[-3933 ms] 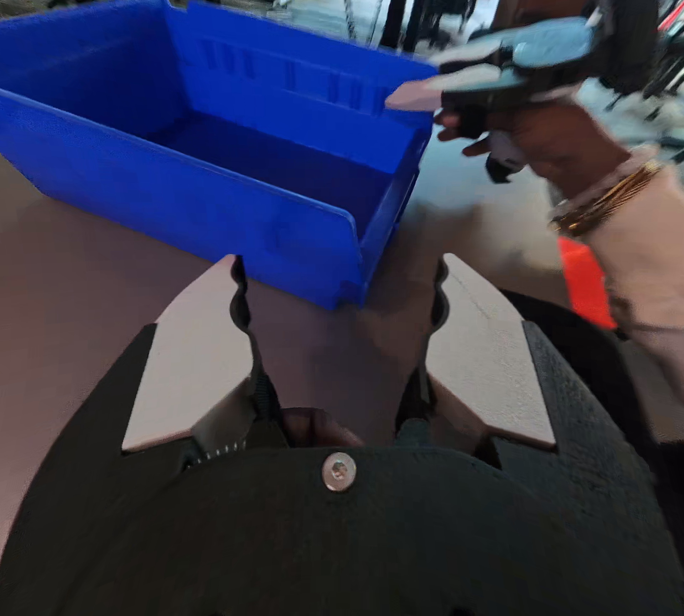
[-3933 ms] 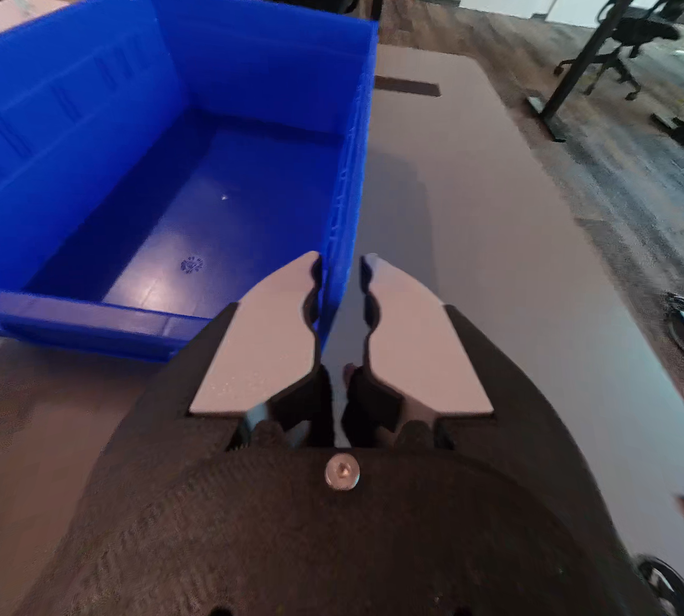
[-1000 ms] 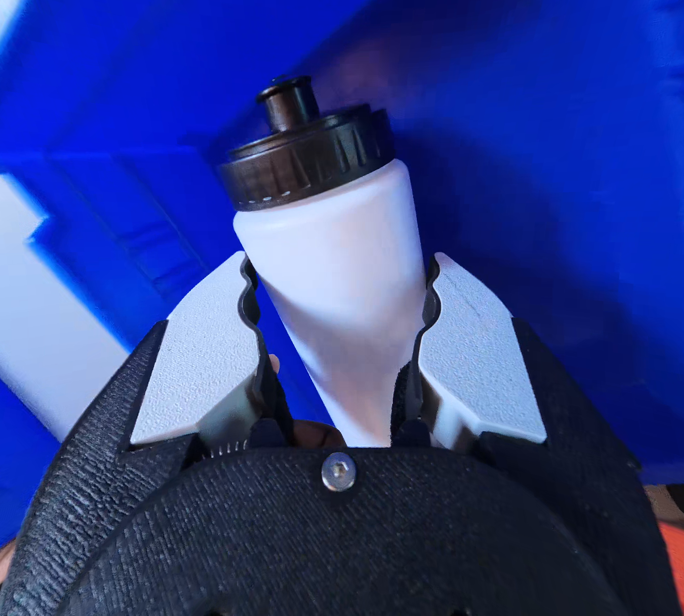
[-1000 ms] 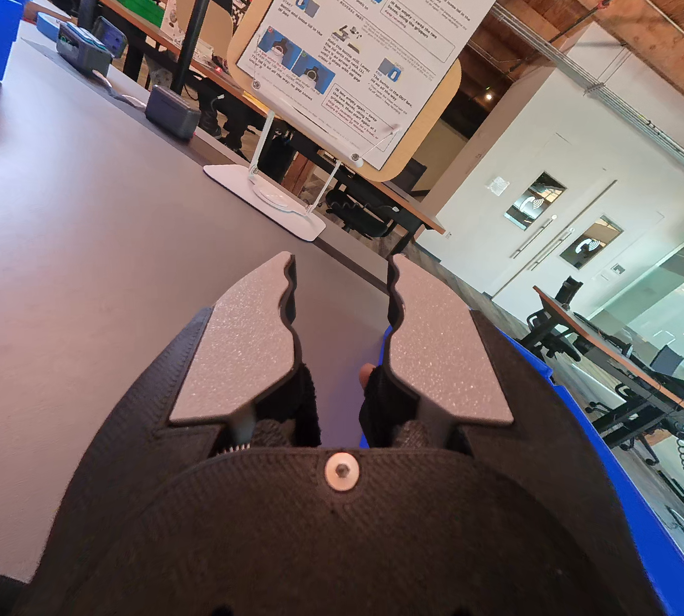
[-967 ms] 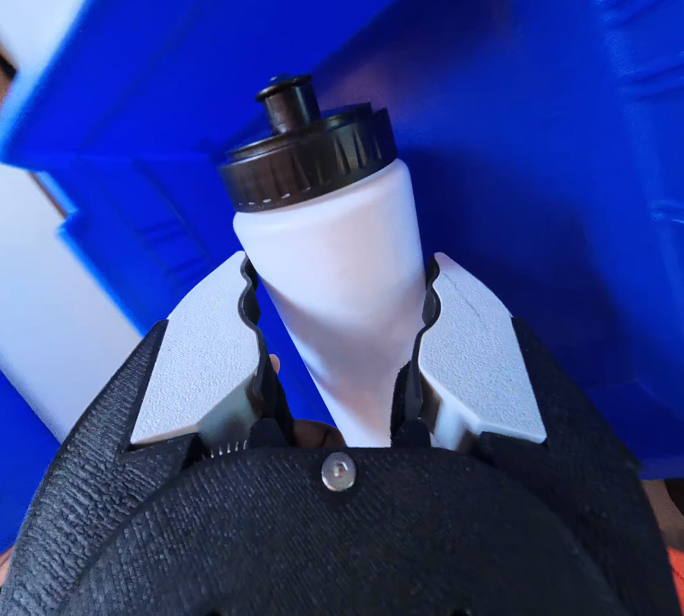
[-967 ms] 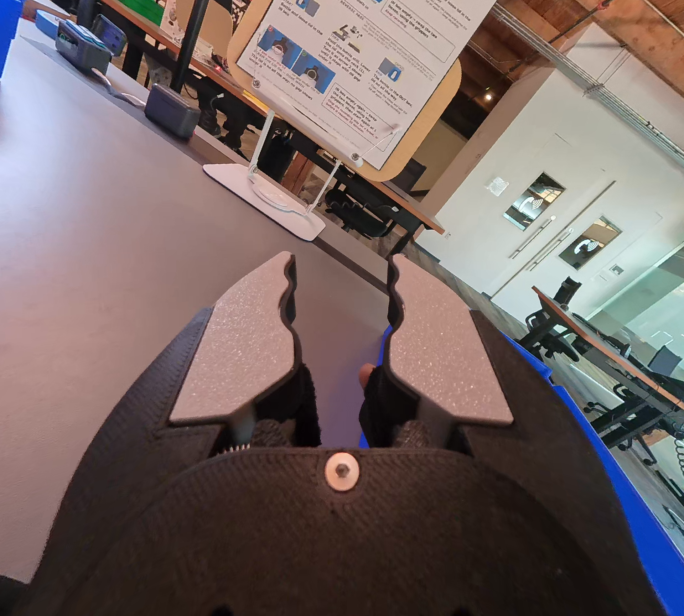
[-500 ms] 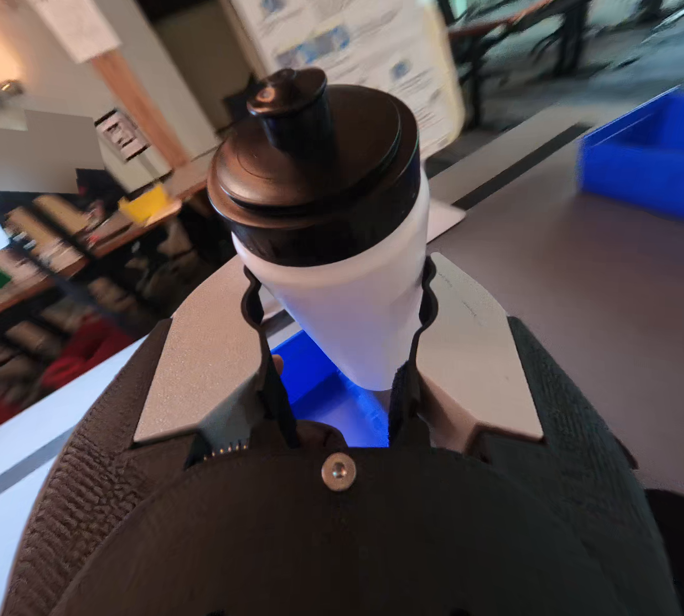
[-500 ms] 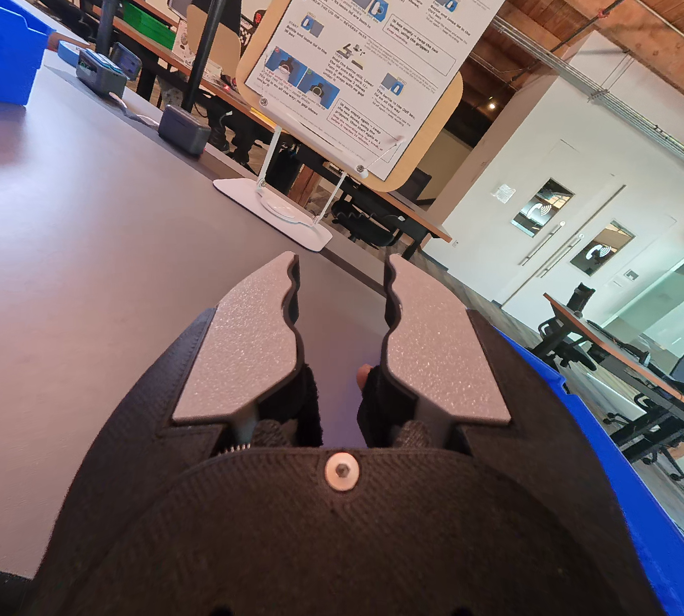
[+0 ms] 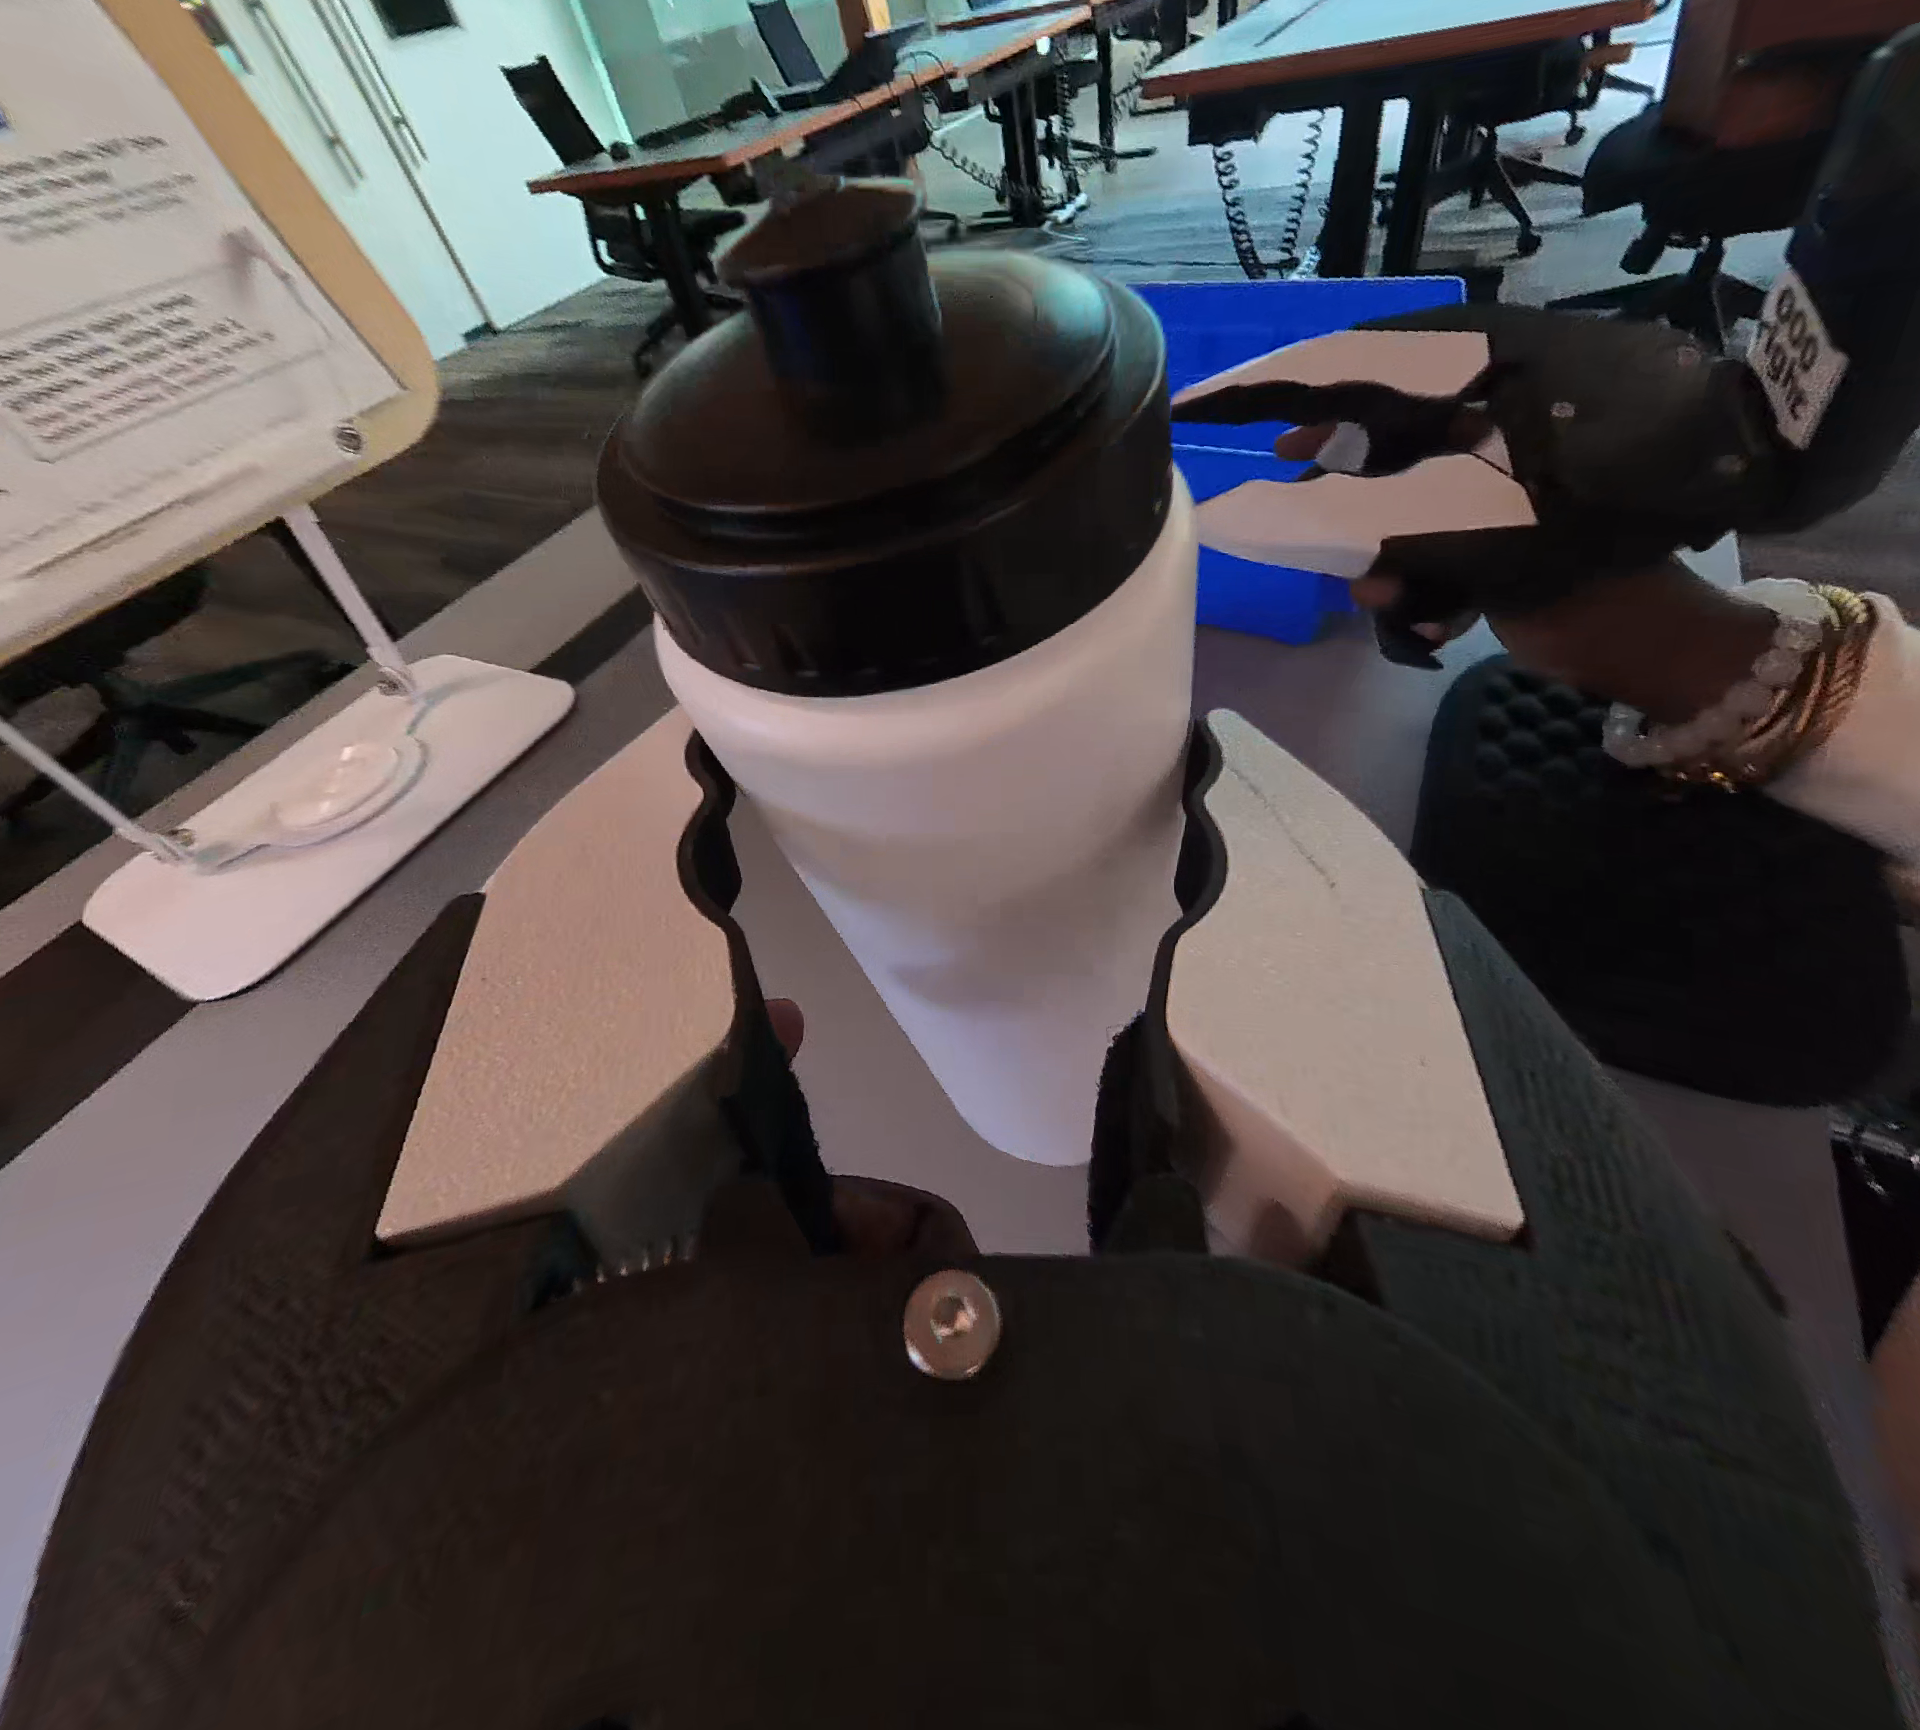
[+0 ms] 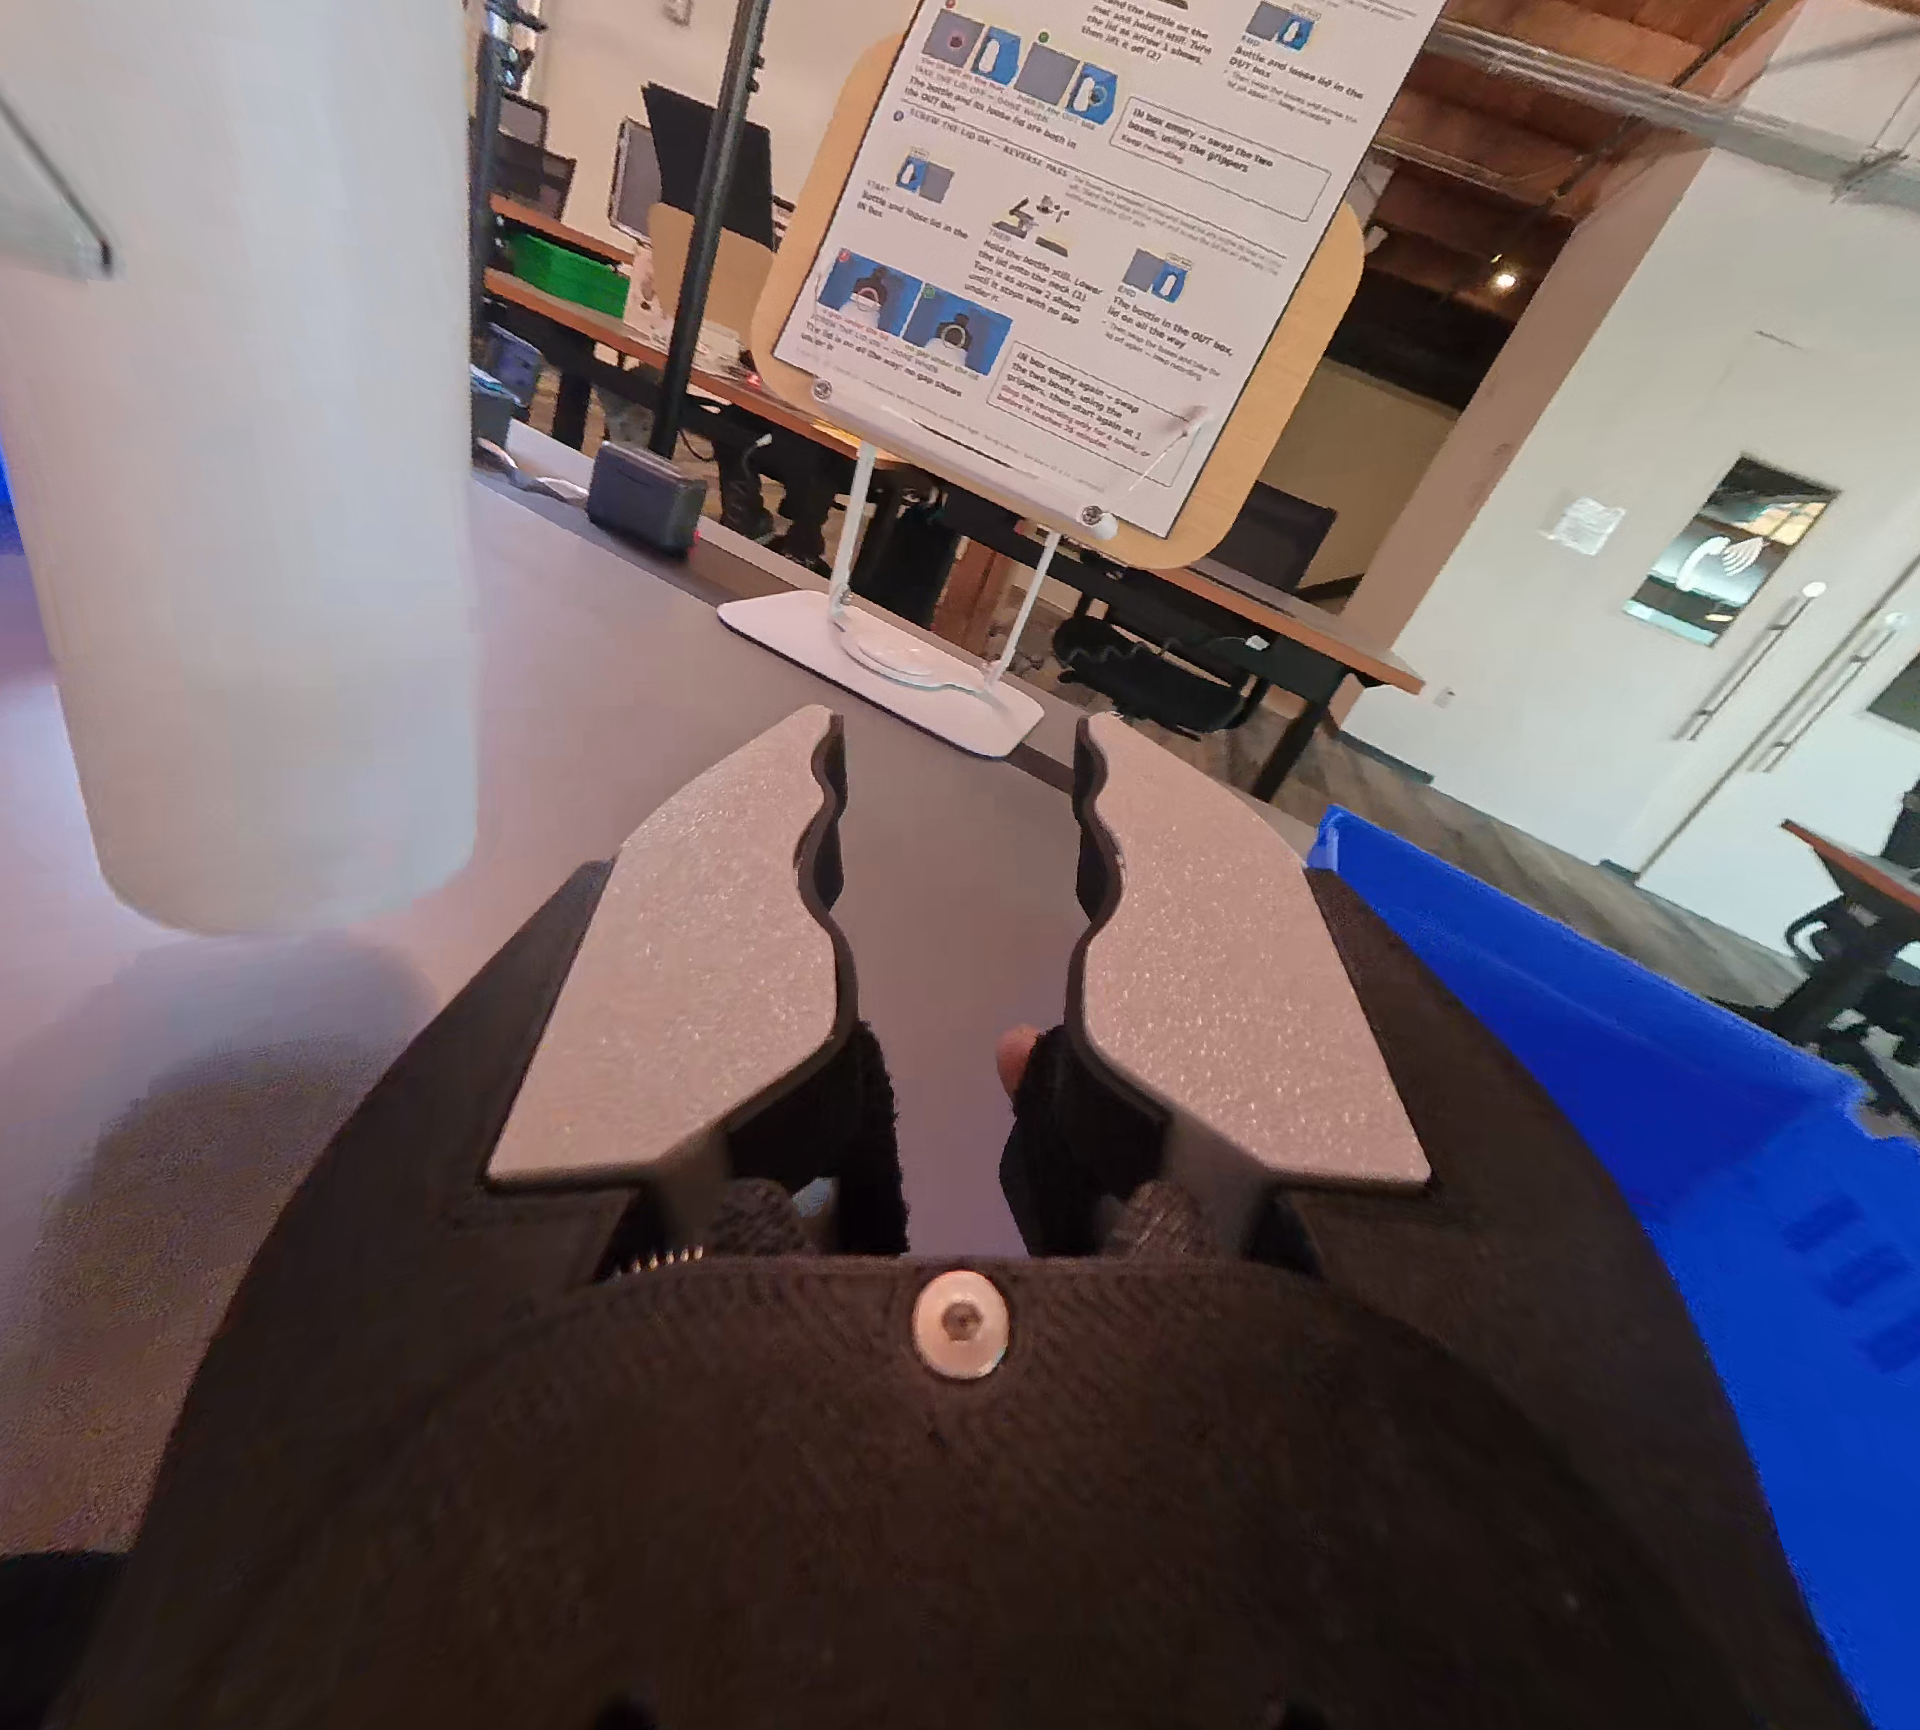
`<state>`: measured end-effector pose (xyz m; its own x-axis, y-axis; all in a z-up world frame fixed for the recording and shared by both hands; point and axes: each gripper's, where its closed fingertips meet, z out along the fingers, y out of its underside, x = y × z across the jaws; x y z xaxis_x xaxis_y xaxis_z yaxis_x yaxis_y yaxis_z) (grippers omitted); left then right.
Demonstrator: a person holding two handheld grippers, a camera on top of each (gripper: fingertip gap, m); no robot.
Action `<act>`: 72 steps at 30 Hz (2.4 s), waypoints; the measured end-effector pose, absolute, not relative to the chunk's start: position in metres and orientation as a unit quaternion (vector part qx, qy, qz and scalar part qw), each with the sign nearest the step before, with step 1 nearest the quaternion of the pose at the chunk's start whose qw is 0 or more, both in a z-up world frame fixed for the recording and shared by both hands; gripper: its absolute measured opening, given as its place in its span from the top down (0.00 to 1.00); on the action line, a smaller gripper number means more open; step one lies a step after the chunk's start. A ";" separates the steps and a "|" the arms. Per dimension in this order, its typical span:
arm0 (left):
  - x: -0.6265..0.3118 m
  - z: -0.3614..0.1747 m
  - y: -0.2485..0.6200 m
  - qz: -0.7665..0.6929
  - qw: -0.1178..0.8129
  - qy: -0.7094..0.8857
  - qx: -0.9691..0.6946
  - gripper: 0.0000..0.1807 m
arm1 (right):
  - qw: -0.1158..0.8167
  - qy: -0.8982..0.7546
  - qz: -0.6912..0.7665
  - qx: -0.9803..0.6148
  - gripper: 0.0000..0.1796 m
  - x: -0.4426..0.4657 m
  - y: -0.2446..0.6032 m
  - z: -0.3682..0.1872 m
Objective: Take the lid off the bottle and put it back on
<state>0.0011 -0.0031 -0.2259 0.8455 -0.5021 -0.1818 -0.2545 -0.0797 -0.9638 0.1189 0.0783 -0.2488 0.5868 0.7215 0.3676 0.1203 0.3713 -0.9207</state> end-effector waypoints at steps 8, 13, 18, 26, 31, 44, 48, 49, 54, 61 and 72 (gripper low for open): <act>0.015 -0.247 -0.010 -0.142 0.600 0.285 -0.734 0.54 | 0.694 -0.392 0.285 -0.533 0.76 0.116 0.077 -0.251; 0.023 -0.251 -0.022 -0.165 0.621 0.297 -0.706 0.54 | 0.678 -0.403 0.306 -0.533 0.76 0.111 0.074 -0.255; 0.024 -0.254 -0.030 -0.188 0.627 0.306 -0.692 0.54 | 0.664 -0.435 0.308 -0.524 0.76 0.102 0.065 -0.261; 0.023 -0.245 -0.029 -0.172 0.647 0.295 -0.682 0.37 | 0.536 -0.501 0.528 -0.428 0.51 0.073 -0.008 -0.235; 0.031 -0.250 -0.023 -0.175 0.647 0.273 -0.690 0.41 | 0.476 -0.537 0.556 -0.419 0.32 0.045 -0.040 -0.200; 0.033 -0.252 -0.023 -0.181 0.651 0.261 -0.689 0.52 | 0.441 -0.585 0.498 -0.465 0.58 -0.002 -0.049 -0.198; 0.031 -0.252 -0.023 -0.182 0.657 0.258 -0.685 0.52 | 0.434 -0.595 0.505 -0.451 0.58 -0.003 -0.049 -0.199; 0.031 -0.252 -0.023 -0.183 0.658 0.257 -0.684 0.52 | 0.430 -0.599 0.510 -0.442 0.59 -0.002 -0.049 -0.199; 0.028 -0.252 -0.022 -0.192 0.660 0.258 -0.679 0.52 | 0.399 -0.622 0.542 -0.400 0.60 -0.003 -0.049 -0.198; 0.033 -0.252 -0.026 -0.213 0.655 0.285 -0.667 0.53 | 0.360 -0.634 0.600 -0.330 0.60 0.002 -0.051 -0.197; 0.033 -0.252 -0.025 -0.198 0.669 0.262 -0.667 0.52 | 0.394 -0.510 0.668 -0.372 0.53 0.006 -0.044 -0.181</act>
